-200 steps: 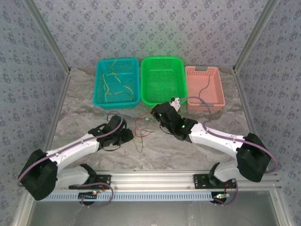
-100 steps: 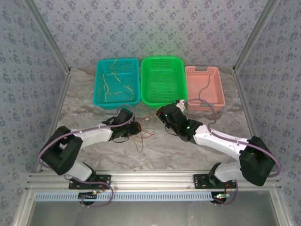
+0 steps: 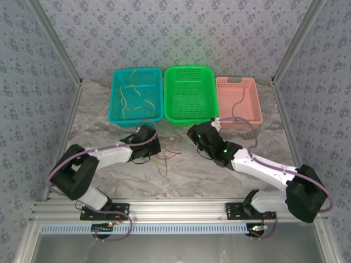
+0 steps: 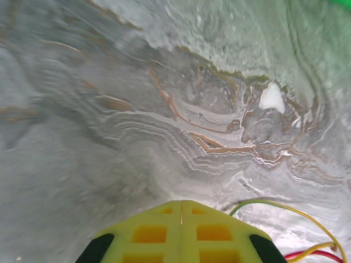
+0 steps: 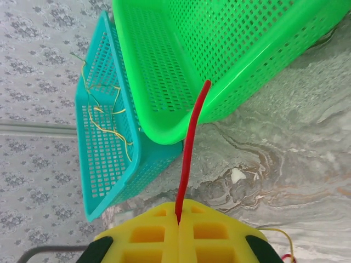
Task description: Untangle the cables
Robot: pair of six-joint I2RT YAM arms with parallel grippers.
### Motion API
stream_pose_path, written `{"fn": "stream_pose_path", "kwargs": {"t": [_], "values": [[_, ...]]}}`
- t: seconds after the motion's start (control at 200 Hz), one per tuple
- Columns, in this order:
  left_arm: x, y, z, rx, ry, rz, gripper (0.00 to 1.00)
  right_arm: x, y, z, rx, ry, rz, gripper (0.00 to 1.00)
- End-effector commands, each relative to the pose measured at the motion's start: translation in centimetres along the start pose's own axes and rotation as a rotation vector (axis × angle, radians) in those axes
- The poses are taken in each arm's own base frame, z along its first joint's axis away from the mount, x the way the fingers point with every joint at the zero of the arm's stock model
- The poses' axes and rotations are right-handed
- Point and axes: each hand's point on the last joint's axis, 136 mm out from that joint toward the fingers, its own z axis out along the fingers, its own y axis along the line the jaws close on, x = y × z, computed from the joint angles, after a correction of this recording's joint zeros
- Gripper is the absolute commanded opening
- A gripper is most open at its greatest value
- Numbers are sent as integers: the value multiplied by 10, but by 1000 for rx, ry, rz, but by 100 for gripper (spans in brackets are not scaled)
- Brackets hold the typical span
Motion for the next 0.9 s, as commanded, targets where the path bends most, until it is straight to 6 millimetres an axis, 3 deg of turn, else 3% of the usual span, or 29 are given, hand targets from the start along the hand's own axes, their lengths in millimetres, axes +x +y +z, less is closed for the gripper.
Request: {"fn": "stream_pose_path", "kwargs": {"t": [0.0,0.23,0.435,0.625,0.824,0.894], "values": [[-17,24,-29,-34,-93,-106,0,-27,-12,-23,23,-95,-58,0],[-29,58,-61,36,-128,-355,0,-67,-37,-61,-4,-225,-91,0],[-32,73,-72,95,-146,-531,0,-84,-36,-78,-7,-286,-145,0],[-33,80,-76,149,-151,-645,0,-87,-7,-80,-53,-288,-262,0],[-34,68,-75,206,-116,-661,0,-71,51,-78,-120,-223,-477,0],[-32,68,-75,189,-103,-637,29,-69,75,-82,-151,-210,-540,0]]}}
